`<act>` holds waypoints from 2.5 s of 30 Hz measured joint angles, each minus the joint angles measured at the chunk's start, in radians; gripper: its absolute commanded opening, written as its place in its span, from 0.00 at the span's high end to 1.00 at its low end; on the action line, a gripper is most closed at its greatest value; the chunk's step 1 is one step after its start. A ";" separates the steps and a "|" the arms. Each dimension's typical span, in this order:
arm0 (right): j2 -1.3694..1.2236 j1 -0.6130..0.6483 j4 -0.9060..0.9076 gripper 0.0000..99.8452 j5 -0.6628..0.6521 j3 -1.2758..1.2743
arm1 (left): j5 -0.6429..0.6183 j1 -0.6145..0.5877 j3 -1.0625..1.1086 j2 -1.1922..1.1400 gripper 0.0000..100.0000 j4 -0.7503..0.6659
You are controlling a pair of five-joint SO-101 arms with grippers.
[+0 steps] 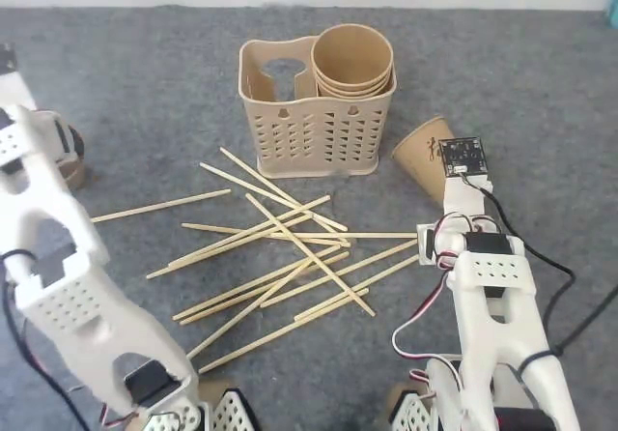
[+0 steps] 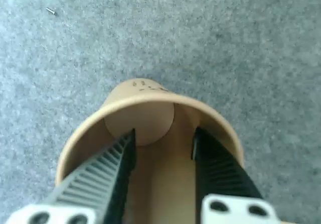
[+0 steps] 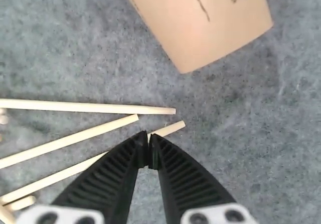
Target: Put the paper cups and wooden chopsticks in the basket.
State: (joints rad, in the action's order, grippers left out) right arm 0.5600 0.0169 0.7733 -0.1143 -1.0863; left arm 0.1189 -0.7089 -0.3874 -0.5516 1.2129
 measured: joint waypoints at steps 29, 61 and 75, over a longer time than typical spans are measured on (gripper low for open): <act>0.002 0.000 0.000 0.99 -0.021 -0.017 | 0.000 0.009 -0.451 -0.192 0.82 0.310; 0.002 0.000 0.000 0.99 -0.021 -0.017 | -0.103 0.242 -0.460 0.279 0.99 0.508; 0.002 -0.002 0.000 0.99 -0.021 -0.017 | -0.371 0.776 -0.471 0.674 0.99 0.505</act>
State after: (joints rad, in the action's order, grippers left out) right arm 0.5616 0.0153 0.7733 -0.1358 -1.1032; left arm -0.2524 0.0675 -0.8585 0.1220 1.7177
